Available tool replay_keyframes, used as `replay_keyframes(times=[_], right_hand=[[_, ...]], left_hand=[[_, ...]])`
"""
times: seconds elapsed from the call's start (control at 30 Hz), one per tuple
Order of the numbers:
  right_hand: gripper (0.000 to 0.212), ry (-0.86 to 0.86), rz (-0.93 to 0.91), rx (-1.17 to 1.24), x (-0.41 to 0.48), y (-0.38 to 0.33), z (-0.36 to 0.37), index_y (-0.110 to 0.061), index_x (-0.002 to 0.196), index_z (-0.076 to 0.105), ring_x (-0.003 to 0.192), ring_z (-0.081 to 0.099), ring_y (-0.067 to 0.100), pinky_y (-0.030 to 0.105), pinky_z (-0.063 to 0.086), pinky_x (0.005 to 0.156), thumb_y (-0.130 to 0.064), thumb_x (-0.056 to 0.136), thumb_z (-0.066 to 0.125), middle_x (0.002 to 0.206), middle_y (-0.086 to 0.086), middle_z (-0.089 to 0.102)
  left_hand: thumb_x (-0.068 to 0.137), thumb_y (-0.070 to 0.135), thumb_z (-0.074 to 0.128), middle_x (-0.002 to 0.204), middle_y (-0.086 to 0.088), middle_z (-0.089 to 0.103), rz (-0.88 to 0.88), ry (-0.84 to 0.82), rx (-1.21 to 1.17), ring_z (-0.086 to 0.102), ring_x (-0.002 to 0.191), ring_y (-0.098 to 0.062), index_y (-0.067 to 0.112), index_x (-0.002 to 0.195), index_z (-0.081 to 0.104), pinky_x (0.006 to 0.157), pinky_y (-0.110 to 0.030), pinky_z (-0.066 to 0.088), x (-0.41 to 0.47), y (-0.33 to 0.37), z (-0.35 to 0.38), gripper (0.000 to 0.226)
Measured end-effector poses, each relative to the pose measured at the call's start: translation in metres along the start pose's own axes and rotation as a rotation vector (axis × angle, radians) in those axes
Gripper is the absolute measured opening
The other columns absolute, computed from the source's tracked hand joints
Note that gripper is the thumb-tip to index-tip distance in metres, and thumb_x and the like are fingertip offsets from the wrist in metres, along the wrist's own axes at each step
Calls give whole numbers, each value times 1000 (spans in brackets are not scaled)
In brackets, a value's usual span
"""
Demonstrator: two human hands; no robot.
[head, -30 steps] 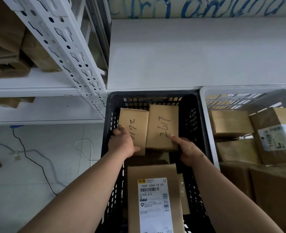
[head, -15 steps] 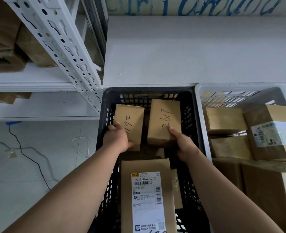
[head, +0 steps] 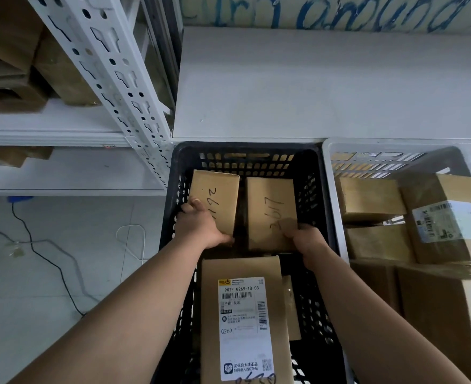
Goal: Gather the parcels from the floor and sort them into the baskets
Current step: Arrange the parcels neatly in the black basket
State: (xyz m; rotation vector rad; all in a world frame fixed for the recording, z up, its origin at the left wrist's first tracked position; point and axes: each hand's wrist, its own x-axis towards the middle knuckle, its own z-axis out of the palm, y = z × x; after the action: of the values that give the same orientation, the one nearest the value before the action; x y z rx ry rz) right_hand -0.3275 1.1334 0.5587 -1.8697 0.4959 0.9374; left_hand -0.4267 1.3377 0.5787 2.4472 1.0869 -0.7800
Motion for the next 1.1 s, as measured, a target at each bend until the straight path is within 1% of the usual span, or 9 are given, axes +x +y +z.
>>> replay_keyframes(times=[0.1,0.17,0.23,0.33,0.47,0.67,0.73,0.83,1.1], right_hand=[[67,37,-165,-156,-1,-4,6,-13,145,40,118,56,28,35,50,93,-12,85,70,133,9,56],[95,15,-206,-222,1,-8,12,-14,150,30,124,50,28,38,50,98,-29,73,84,141,8,47],[125,-4,-174,-319,4,-14,20,-14,154,12,136,36,31,45,42,108,-41,60,90,151,10,29],[148,2,-132,-511,6,-20,29,-12,153,-17,146,7,34,48,22,118,-50,57,89,158,11,2],[153,16,-103,-602,8,-24,33,-10,149,-26,147,-2,35,50,14,119,-56,56,86,159,11,-9],[133,23,-173,-561,-2,-33,21,-3,152,-13,145,12,37,44,23,115,-47,68,82,158,18,10],[133,17,-184,-585,-7,-37,15,-3,152,-11,145,12,37,44,23,116,-49,68,81,159,19,8],[134,23,-207,-674,-17,-43,11,-4,153,-11,147,8,37,46,17,118,-52,67,80,160,19,2],[142,9,-338,-818,-34,-60,1,-10,154,-6,147,9,32,49,15,120,-51,55,87,161,11,9]], left_hand=[[51,68,80,142,-19,24,-2,45,-44,42,122,-32,12,150,-1,95,-41,48,0,6,5,140],[53,67,81,146,-19,17,-13,52,-83,41,125,-34,15,150,-8,96,-42,48,1,8,8,141],[55,64,81,154,-17,4,-22,30,-123,34,131,-37,19,150,-19,101,-45,44,3,9,11,145],[54,68,79,156,-15,-12,-24,17,-132,27,136,-40,24,147,-28,104,-48,40,5,10,13,149],[54,62,82,153,-12,-3,-57,37,-171,29,132,-37,29,147,-27,103,-50,40,6,13,13,147],[55,60,82,157,-14,-3,-69,63,-162,14,141,-37,27,149,-23,113,-52,25,-8,17,-13,144],[56,60,81,157,-15,-3,-60,85,-143,13,142,-37,26,150,-19,114,-51,22,-17,20,-27,142],[55,60,80,156,-14,4,-27,139,-113,18,139,-37,26,152,-12,113,-51,26,-32,20,-50,137],[53,59,78,152,-11,15,82,212,-156,23,136,-35,31,151,-3,111,-50,28,-62,1,-107,130]])
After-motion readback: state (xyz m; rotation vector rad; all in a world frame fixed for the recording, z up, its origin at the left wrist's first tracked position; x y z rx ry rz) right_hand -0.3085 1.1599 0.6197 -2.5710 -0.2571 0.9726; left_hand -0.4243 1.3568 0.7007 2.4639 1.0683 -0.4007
